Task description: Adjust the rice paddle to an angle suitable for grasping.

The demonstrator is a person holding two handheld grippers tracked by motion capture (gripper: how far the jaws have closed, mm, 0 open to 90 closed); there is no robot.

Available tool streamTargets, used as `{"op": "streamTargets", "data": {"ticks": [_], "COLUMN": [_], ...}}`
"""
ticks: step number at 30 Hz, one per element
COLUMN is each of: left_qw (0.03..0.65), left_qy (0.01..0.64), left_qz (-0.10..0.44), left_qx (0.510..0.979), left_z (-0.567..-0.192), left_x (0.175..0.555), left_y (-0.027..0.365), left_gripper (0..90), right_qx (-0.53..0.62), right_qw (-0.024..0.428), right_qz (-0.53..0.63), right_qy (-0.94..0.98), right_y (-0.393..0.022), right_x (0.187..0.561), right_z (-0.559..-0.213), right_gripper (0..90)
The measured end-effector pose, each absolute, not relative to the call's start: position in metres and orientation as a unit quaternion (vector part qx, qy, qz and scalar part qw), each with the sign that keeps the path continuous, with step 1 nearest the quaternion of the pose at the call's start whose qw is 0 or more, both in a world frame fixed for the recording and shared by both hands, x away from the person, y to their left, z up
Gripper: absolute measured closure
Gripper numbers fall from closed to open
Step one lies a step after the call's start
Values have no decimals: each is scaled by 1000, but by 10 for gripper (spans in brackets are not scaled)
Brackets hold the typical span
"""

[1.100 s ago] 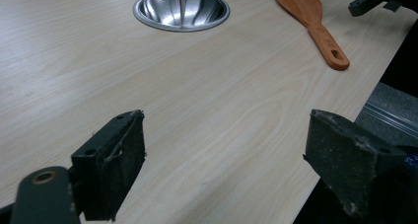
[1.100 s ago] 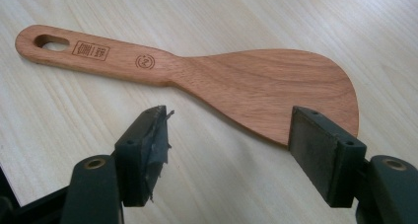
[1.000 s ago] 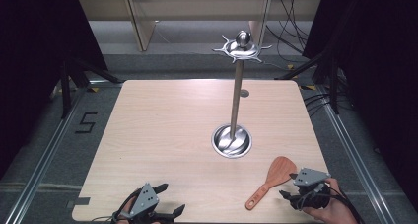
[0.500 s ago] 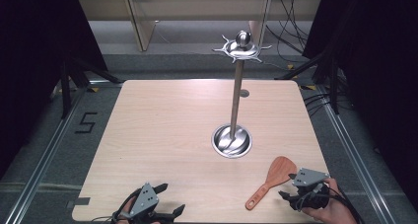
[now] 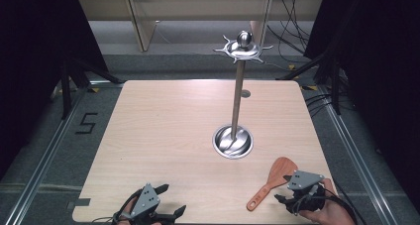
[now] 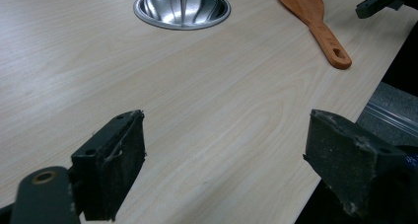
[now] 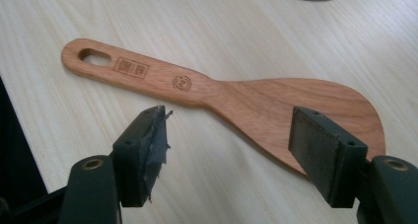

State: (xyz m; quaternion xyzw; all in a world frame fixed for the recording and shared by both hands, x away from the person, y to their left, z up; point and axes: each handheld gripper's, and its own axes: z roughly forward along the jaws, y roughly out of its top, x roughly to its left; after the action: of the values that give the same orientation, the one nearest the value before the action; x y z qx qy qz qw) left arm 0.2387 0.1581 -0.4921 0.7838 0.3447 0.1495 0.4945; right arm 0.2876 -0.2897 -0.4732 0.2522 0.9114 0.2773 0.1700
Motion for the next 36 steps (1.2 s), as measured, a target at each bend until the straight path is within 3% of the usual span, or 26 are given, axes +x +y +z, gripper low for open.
{"op": "streamTargets", "data": {"ticks": [12, 36], "left_qw": [494, 497], "left_qy": [343, 343], "left_qz": [149, 147], "left_qx": [785, 784], "left_z": [-492, -492], "left_x": [239, 239], "left_y": [158, 158], "left_gripper": [147, 147], "right_qx": [186, 94], "right_qw": [146, 84], "right_qz": [300, 228], "right_qy": [924, 966], "right_y": [-266, -226], "right_x": [287, 312], "right_z": [-475, -490], "right_gripper": [262, 287]}}
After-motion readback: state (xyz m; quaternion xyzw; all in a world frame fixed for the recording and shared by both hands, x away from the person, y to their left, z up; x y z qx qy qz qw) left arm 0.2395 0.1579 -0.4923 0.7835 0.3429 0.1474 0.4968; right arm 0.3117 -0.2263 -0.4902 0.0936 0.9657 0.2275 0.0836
